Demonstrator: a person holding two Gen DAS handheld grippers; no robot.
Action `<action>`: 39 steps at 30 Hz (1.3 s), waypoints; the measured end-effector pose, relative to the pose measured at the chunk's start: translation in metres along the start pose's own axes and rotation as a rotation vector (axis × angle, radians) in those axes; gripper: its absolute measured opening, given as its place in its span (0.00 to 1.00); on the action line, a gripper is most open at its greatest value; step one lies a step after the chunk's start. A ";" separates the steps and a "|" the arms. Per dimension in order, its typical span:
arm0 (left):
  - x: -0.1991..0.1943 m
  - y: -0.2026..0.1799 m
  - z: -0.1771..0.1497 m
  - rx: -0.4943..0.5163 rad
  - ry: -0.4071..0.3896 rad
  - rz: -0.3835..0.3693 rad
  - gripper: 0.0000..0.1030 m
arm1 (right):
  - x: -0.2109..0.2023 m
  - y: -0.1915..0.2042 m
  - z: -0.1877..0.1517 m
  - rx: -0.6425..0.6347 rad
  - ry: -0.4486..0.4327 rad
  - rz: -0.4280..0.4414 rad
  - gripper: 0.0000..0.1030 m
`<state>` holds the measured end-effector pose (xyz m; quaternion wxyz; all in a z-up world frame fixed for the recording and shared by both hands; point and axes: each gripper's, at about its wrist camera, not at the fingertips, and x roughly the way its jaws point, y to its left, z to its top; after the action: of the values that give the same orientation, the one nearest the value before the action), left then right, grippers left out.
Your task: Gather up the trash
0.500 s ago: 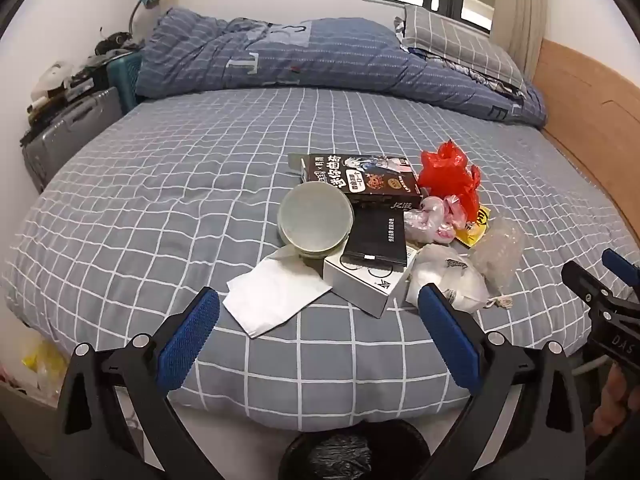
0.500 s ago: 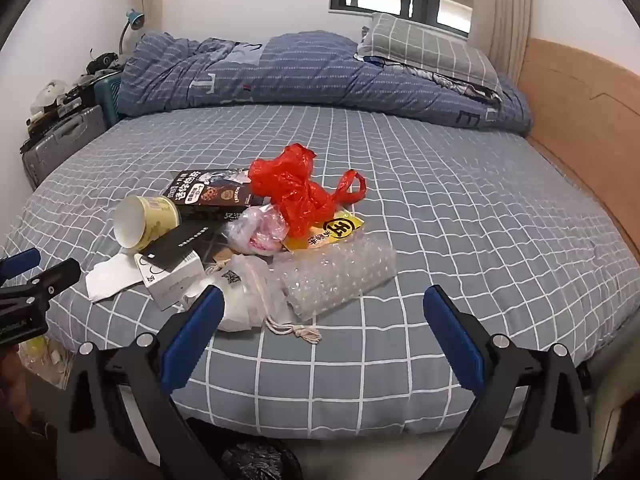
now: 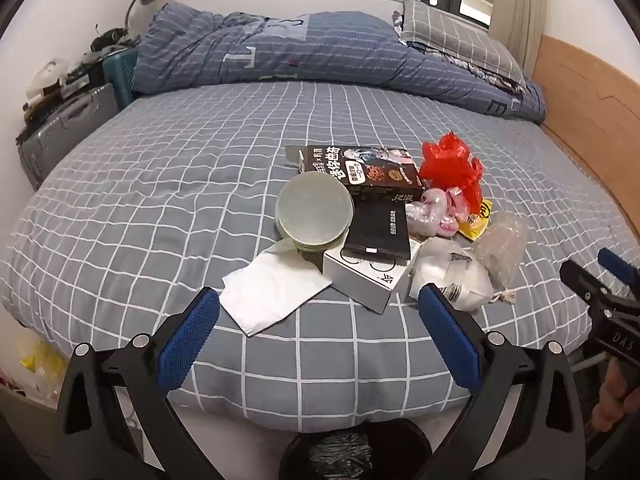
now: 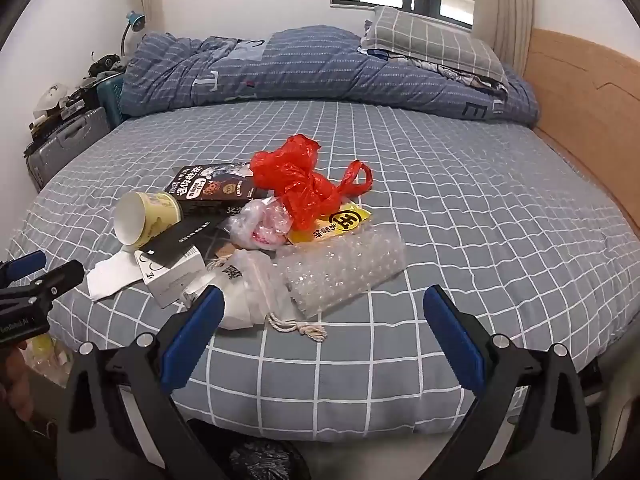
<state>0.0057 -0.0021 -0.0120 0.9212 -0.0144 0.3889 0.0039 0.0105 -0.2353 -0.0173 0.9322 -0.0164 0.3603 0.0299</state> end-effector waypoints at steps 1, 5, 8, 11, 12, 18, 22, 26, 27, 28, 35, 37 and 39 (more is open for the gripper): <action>0.001 0.000 -0.001 0.004 -0.001 0.005 0.94 | 0.001 -0.001 0.000 -0.003 0.001 0.001 0.93; 0.003 0.001 -0.001 -0.006 0.004 -0.004 0.94 | 0.003 0.000 -0.001 -0.006 0.003 0.002 0.93; 0.002 0.004 0.001 -0.007 -0.001 0.003 0.94 | 0.005 0.000 -0.001 -0.005 0.004 -0.001 0.93; 0.003 0.008 0.002 -0.025 0.003 0.004 0.94 | 0.007 0.000 0.000 -0.003 0.010 0.004 0.93; 0.003 0.009 0.002 -0.028 0.004 0.003 0.94 | 0.007 0.001 0.000 -0.004 0.009 0.002 0.93; 0.004 0.009 0.001 -0.030 0.006 0.008 0.94 | 0.010 0.001 0.000 -0.003 0.006 -0.007 0.93; 0.004 0.008 0.001 -0.029 0.009 0.005 0.94 | 0.008 0.002 0.000 -0.008 -0.003 -0.014 0.93; 0.005 0.007 0.000 -0.033 0.010 0.006 0.94 | 0.009 0.002 0.001 -0.005 0.000 -0.020 0.93; 0.005 0.007 0.000 -0.033 0.011 0.005 0.94 | 0.009 0.002 0.001 -0.006 0.000 -0.021 0.93; 0.006 0.007 0.001 -0.032 0.010 0.005 0.94 | 0.009 0.003 0.001 -0.006 -0.001 -0.022 0.93; 0.007 0.005 0.001 -0.030 0.010 0.007 0.94 | 0.009 0.002 0.002 -0.006 -0.002 -0.023 0.93; 0.007 0.005 0.001 -0.030 0.011 0.006 0.94 | 0.009 0.002 0.002 -0.009 -0.001 -0.027 0.93; 0.007 0.004 0.001 -0.026 0.014 0.005 0.94 | 0.008 0.002 0.002 -0.008 -0.002 -0.029 0.93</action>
<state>0.0115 0.0021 -0.0168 0.9182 -0.0256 0.3952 0.0113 0.0180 -0.2327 -0.0211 0.9329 -0.0255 0.3588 0.0181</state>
